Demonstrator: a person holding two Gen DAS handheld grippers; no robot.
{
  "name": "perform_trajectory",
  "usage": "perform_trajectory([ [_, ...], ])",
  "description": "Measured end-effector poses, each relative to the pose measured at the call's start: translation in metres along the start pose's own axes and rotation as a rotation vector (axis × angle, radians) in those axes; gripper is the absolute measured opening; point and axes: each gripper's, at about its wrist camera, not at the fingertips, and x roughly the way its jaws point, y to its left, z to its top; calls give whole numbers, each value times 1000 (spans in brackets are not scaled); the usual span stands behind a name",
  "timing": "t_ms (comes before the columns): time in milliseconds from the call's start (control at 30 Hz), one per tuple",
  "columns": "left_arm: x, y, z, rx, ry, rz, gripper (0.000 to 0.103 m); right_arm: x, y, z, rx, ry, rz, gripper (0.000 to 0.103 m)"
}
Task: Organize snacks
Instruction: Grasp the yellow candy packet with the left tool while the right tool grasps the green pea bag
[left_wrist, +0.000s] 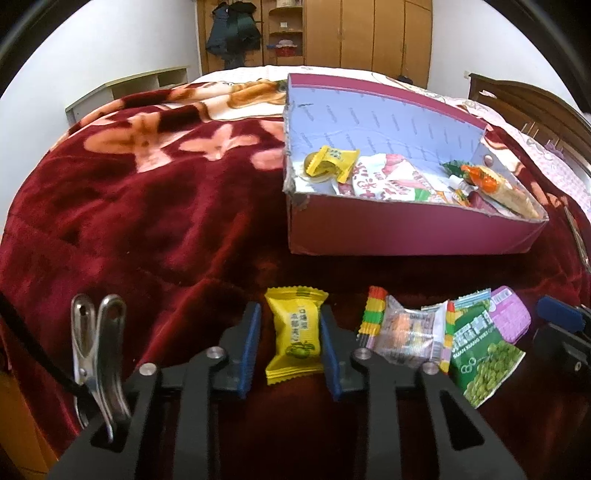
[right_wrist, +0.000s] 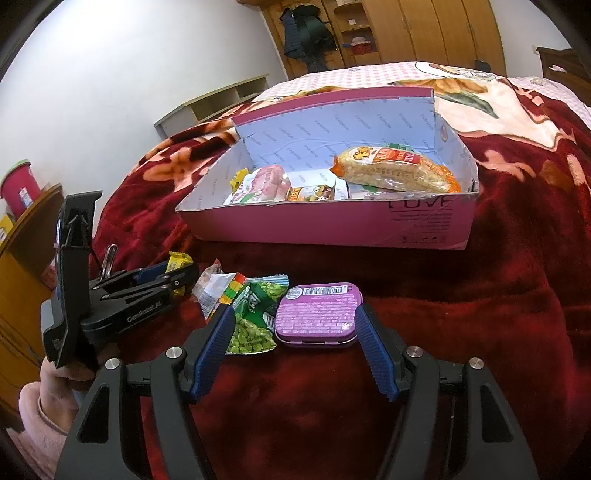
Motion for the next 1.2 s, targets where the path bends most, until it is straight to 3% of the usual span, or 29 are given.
perform_trajectory([
  [233,-1,6,-1,-33,4,-22,26,-1,12,-2,-31,6,28,68],
  [333,1,7,-1,-40,8,-32,26,2,21,-4,-62,23,47,60],
  [500,4,12,-2,-57,17,-49,28,12,38,-7,-112,56,56,55],
  [1000,7,19,-4,-78,1,-90,28,57,58,-10,-176,131,-40,55],
  [1200,6,18,-5,-77,-2,-90,28,57,56,-10,-169,126,-49,49],
])
